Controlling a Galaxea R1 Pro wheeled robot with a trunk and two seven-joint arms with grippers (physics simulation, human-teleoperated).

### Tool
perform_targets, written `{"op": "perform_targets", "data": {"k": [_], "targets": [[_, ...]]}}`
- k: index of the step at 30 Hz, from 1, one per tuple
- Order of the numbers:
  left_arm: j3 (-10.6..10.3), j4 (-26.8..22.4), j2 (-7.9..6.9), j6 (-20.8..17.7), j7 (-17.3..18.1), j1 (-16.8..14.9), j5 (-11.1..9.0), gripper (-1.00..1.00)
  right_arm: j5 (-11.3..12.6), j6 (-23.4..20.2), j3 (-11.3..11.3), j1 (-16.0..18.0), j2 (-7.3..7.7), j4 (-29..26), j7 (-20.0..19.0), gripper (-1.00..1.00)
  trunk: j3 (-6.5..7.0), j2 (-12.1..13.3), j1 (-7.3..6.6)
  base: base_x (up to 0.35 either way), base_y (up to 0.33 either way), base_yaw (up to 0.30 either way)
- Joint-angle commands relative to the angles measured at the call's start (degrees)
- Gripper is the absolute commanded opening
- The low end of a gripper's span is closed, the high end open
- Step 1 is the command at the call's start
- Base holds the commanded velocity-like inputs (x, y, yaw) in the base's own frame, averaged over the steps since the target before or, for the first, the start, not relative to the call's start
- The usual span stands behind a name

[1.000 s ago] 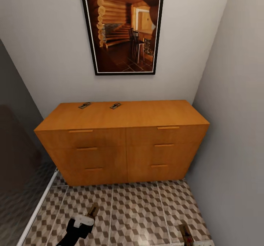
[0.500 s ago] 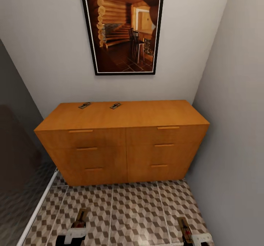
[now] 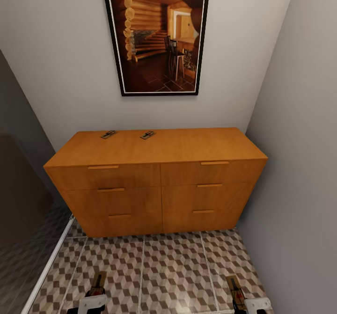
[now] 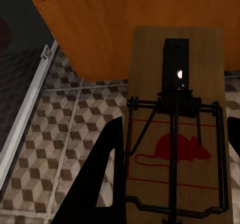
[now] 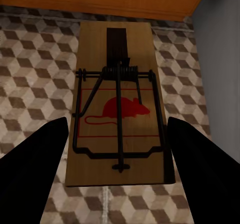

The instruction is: Take the four mousetraps from the cabinet in the bathroom and place them on the bathroom floor. Make sure all four end up on the same floor surface, and ensure that at least two of them are either under or directly next to the same bathroom sink.

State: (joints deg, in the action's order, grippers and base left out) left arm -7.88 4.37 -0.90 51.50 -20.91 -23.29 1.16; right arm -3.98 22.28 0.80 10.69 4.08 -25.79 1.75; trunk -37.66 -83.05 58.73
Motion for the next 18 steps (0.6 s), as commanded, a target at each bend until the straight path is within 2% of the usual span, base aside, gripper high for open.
{"op": "perform_targets", "data": {"k": [1,7,18], "targets": [[-0.5,0.2,0.02,0.1,-0.7,-0.1,0.2,-1.0,-0.4,0.1,0.1,0.0,0.03,0.0,0.2,-1.0,-0.05,0.0,0.0,0.0,0.0,0.0],[-0.5,0.2,0.02,0.0,-0.6,-0.1,0.2,-1.0,-0.4,0.1,0.1,0.0,0.05,0.0,0.2,-1.0,-0.05,0.0,0.0,-0.084,0.034,0.0],[-0.5,0.2,0.03,0.0,-0.4,-0.1,0.2,-1.0,-0.4,0.2,0.1,0.0,0.05,0.0,0.2,-1.0,-0.05,0.0,0.0,-0.3,0.048,0.0]]}}
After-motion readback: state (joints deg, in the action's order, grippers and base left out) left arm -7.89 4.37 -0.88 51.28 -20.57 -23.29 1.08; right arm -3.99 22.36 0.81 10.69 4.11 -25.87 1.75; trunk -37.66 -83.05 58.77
